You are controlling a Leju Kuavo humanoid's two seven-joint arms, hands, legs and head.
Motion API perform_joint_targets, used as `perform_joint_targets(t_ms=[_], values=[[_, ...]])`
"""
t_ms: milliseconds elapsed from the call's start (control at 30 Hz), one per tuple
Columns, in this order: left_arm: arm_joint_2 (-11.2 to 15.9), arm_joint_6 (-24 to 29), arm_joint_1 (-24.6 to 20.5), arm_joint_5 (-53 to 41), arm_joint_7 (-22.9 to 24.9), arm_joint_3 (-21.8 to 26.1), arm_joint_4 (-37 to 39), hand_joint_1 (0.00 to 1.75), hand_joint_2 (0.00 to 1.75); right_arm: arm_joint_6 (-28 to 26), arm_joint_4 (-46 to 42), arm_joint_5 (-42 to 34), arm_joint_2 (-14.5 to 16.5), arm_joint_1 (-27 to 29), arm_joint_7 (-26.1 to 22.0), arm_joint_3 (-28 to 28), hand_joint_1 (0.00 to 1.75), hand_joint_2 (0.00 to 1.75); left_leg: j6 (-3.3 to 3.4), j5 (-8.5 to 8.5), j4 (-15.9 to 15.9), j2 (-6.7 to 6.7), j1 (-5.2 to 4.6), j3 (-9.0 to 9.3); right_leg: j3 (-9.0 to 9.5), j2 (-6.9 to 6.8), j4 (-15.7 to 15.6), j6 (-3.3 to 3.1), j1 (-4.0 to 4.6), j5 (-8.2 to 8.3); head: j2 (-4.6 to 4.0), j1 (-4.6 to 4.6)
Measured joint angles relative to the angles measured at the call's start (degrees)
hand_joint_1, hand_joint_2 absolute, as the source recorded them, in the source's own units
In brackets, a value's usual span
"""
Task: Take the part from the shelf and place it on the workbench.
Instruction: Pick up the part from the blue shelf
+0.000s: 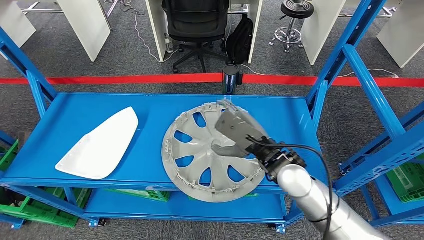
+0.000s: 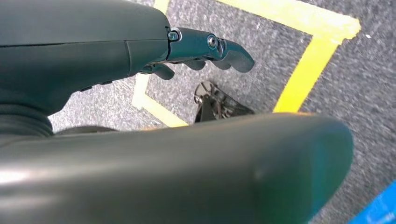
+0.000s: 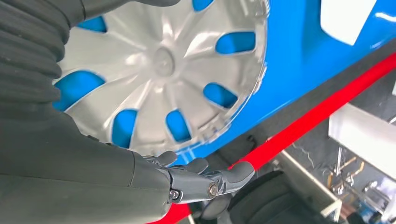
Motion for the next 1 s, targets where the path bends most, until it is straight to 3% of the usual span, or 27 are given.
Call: perform_joint_targets(t_ms=[200, 567, 733, 1000], values=[[-0.63, -0.42, -0.65, -1.89, 0.90, -0.29, -0.04, 0.00, 0.00, -0.02, 4.49, -0.95, 2.66, -0.42, -1.41, 2.34, 0.00, 1.75, 0.00, 0.00, 0.03, -0.01, 0.00, 0.00, 0.00, -0.01, -0.01, 0.00, 0.00, 0.00, 0.00, 0.02], [-2.52, -0.54, 0.14, -5.13, 4.70, -3.45, -0.02, 0.00, 0.00, -2.20, 9.96, -0.96, 5.11, 4.43, -2.93, 5.56, 0.00, 1.75, 0.01, -0.01, 0.04, -0.01, -0.01, -0.04, -0.04, -0.01, -0.07, 0.00, 0.00, -0.01, 0.00, 0.05], [-2.53, -0.19, 0.46, -5.00, 4.49, -3.94, -0.02, 0.00, 0.00, -1.99, 11.08, -1.14, 5.33, 7.40, -4.39, 6.25, 0.00, 1.75, 0.01, -0.01, 0.03, 0.00, 0.00, -0.04, -0.06, 0.00, -0.07, 0.00, 0.01, 0.00, 0.00, 0.05], [-2.63, 0.01, -0.50, -3.84, 3.57, -3.98, -0.04, 0.00, 0.00, -0.69, 12.89, 0.26, 7.65, 7.64, -6.73, 7.65, 0.00, 1.75, 0.00, 0.00, 0.04, 0.01, 0.01, -0.02, -0.03, 0.00, -0.06, 0.00, 0.02, 0.01, 0.00, 0.07]])
